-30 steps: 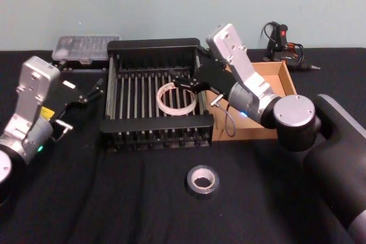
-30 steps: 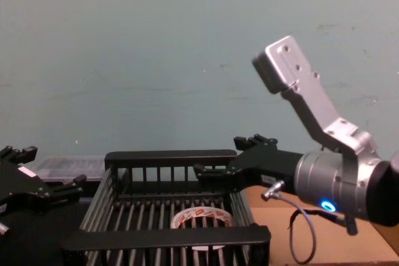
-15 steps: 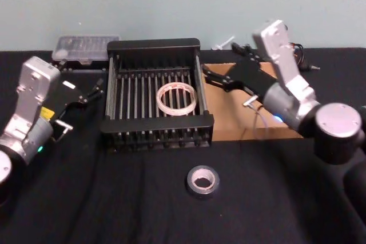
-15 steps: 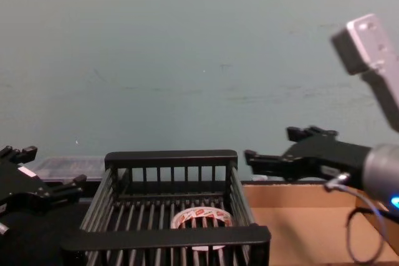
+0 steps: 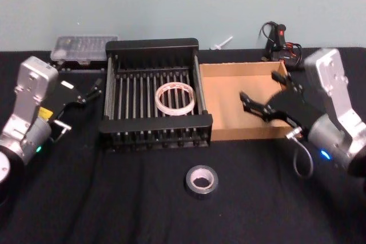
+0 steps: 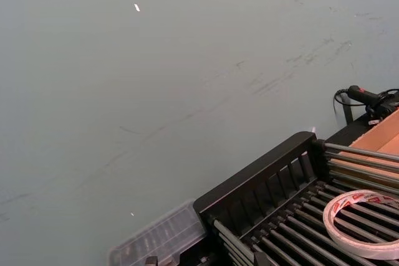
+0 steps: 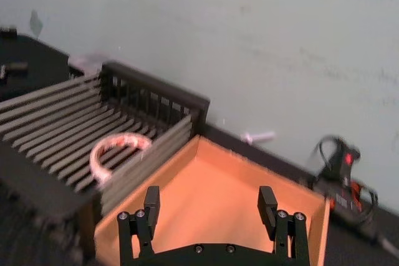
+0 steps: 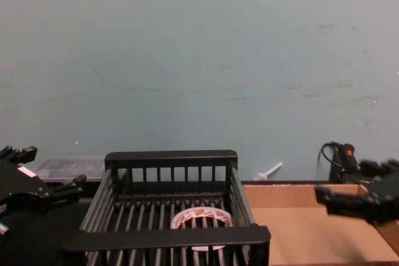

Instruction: Pick up the white tape and place it into the black box , Pick up the silver tape and place it into the brown box.

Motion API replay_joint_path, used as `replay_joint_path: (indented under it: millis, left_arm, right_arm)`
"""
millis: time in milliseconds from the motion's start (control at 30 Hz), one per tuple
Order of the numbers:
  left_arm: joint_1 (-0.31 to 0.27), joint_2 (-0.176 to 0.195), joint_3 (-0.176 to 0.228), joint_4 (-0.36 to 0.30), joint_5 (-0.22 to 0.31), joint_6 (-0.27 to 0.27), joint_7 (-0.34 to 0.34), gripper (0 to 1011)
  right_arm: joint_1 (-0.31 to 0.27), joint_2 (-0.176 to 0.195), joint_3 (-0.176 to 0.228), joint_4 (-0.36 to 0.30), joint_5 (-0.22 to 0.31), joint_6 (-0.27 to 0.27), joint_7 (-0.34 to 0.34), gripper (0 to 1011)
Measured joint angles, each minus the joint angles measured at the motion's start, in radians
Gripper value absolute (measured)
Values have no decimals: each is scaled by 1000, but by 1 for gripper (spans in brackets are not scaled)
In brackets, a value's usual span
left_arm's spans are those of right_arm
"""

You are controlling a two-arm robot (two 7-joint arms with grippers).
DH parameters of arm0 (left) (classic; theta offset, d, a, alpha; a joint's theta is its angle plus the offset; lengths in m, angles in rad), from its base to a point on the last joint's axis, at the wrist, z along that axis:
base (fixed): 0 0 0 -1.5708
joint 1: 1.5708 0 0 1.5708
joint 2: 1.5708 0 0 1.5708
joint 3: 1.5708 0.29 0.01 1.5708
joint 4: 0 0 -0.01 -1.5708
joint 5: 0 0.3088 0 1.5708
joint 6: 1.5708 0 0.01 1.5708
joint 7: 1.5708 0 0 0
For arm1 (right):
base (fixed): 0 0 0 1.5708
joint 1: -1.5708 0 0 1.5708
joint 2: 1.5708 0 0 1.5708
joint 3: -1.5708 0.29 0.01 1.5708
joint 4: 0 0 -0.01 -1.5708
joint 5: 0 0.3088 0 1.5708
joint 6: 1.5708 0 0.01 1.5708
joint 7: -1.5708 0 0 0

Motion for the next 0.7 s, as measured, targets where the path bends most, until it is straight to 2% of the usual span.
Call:
replay_joint_path:
  millis: [133, 200, 233, 367, 533, 700]
  left_arm:
    - [0, 0, 0, 0, 0, 0, 0, 1001]
    - [0, 0, 0, 0, 0, 0, 0, 1001]
    - [0, 0, 0, 0, 0, 0, 0, 1001]
    - [0, 0, 0, 0, 0, 0, 0, 1002]
    - [0, 0, 0, 0, 0, 0, 0, 1001]
    - [0, 0, 0, 0, 0, 0, 0, 1001]
  right_arm:
    - [-58, 25, 14, -38, 14, 19, 2, 1002]
    - [-68, 29, 16, -45, 17, 22, 3, 1002]
    - [-97, 39, 22, -60, 29, 31, 7, 1002]
    - [-132, 53, 22, -76, 47, 53, 17, 1002]
    - [-146, 65, 4, -81, 53, 75, 33, 1002]
    - [-142, 74, -41, -73, 54, 107, 56, 1002]
